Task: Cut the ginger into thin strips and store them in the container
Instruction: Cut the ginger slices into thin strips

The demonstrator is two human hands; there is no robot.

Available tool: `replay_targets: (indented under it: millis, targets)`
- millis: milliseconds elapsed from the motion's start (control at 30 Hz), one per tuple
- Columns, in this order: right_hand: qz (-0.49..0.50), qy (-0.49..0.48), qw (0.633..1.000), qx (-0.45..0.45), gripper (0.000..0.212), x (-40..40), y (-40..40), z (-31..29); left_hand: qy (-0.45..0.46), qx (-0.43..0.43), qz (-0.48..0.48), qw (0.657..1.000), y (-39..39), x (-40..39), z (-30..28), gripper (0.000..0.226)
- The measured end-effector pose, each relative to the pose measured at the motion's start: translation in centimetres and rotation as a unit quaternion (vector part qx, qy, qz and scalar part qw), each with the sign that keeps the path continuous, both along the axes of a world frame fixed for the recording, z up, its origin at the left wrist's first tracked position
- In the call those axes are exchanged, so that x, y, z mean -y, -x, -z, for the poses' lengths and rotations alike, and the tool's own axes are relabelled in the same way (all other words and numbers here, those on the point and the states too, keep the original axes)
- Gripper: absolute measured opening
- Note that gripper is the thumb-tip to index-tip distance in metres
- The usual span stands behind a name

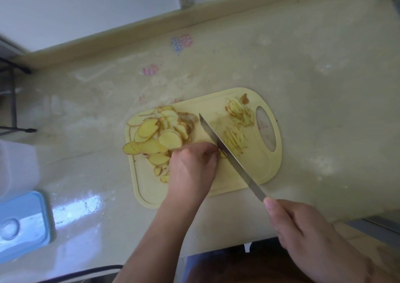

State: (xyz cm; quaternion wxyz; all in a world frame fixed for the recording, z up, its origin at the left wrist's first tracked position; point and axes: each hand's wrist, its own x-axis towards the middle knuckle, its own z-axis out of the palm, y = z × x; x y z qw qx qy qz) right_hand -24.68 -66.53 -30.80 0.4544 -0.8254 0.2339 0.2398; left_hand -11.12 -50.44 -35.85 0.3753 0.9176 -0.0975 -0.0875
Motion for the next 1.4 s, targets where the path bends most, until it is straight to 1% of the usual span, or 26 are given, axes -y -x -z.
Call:
replay_targets:
  millis: [133, 233, 300, 400, 533, 667, 767, 833, 967, 1133, 1233, 1400]
  targets:
    - [-0.006, 0.007, 1.000, -0.019, 0.098, 0.1, 0.1, -0.3, -0.004, 0.004, -0.002, 1.000, 0.0, -0.1, 0.0, 0.015]
    - [-0.007, 0.004, 1.000, -0.026, 0.098, -0.1, 0.0, -0.4, -0.014, 0.012, 0.003, 1.000, -0.1, 0.0, 0.3, 0.013]
    - [-0.004, 0.005, 1.000, -0.030, 0.097, -0.2, -0.1, -0.5, -0.018, 0.018, 0.004, 1.000, 0.0, 0.1, 0.5, 0.012]
    - [0.002, -0.017, 0.999, -0.036, 0.088, -0.5, -0.5, 0.0, -0.018, 0.021, 0.000, 1.000, 0.1, 0.2, 0.6, 0.012]
    - [0.002, -0.031, 0.999, -0.009, 0.086, -0.8, -1.3, 1.3, -0.015, 0.004, -0.010, 1.000, 0.0, 0.3, 0.4, 0.012]
    - [0.026, -0.016, 1.000, 0.000, 0.084, -0.7, -1.2, 0.9, -0.001, -0.026, -0.016, 1.000, -0.1, 0.1, 0.3, 0.009]
    - [0.031, -0.028, 0.999, -0.002, 0.076, -0.5, -0.4, 0.3, -0.006, -0.021, -0.015, 1.000, -0.1, 0.1, 0.2, 0.008]
    - [0.017, -0.014, 1.000, 0.004, 0.076, -0.5, -0.1, 0.0, -0.008, -0.019, -0.012, 1.000, -0.1, 0.1, 0.3, 0.010]
    - [0.005, 0.002, 1.000, 0.005, 0.086, -0.4, -0.1, -0.1, -0.013, -0.025, -0.014, 1.000, 0.0, 0.2, 0.3, 0.012]
    - [0.001, -0.013, 1.000, -0.004, 0.078, -0.4, -0.1, 0.1, -0.021, -0.051, -0.025, 0.998, 0.0, 0.2, 0.1, 0.010]
    - [0.002, -0.009, 1.000, -0.011, 0.077, -0.5, -0.2, -0.3, -0.012, -0.043, -0.029, 0.999, -0.1, 0.3, 0.0, 0.009]
    - [-0.002, -0.010, 1.000, -0.013, 0.077, -0.6, -0.2, -0.1, -0.001, -0.039, -0.029, 0.999, -0.1, 0.3, -0.1, 0.014]
